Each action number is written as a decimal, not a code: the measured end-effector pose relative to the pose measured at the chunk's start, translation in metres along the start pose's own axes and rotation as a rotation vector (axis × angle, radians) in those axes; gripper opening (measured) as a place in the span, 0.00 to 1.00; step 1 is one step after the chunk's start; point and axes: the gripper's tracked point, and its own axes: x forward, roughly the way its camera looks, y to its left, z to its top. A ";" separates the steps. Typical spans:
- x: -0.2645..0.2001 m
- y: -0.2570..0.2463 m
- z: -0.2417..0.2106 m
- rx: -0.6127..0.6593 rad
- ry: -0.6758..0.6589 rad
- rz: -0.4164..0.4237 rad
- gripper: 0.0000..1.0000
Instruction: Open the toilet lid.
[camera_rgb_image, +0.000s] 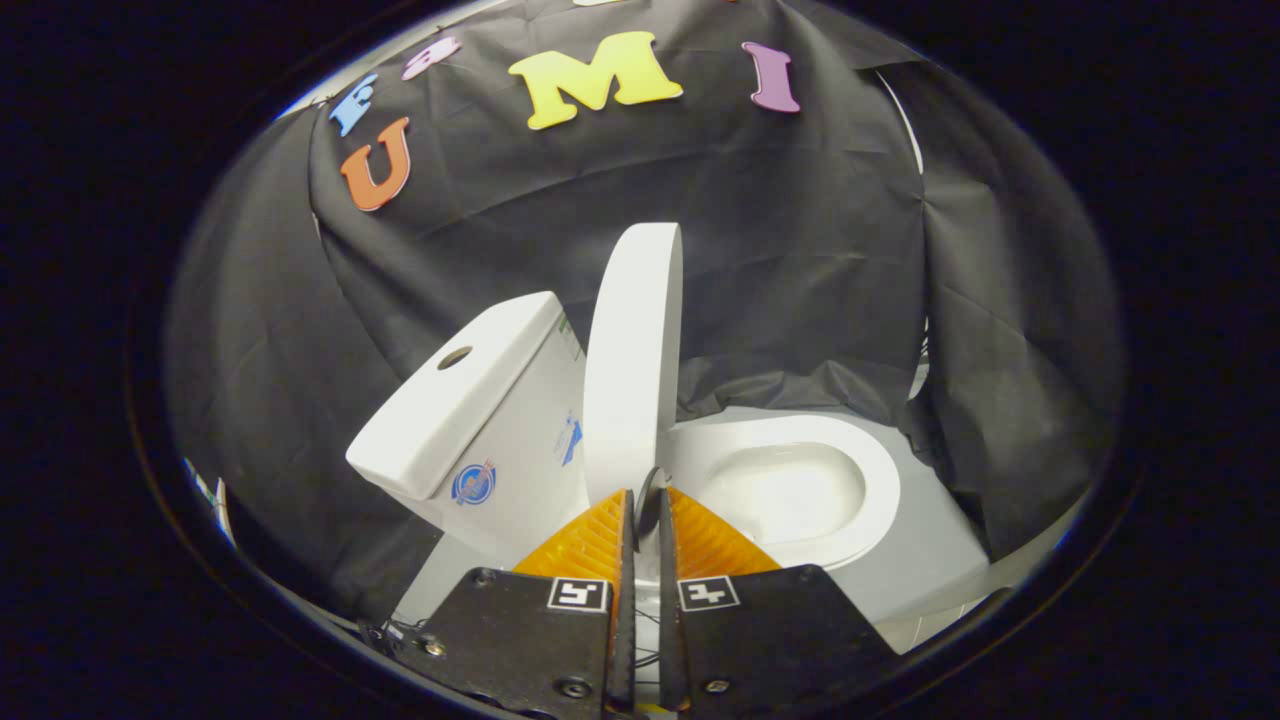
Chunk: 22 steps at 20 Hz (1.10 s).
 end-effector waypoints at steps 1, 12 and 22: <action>0.002 0.007 0.000 -0.010 -0.002 0.006 0.13; 0.014 0.065 -0.006 -0.157 -0.018 0.032 0.14; 0.029 0.108 -0.013 -0.289 -0.041 0.047 0.14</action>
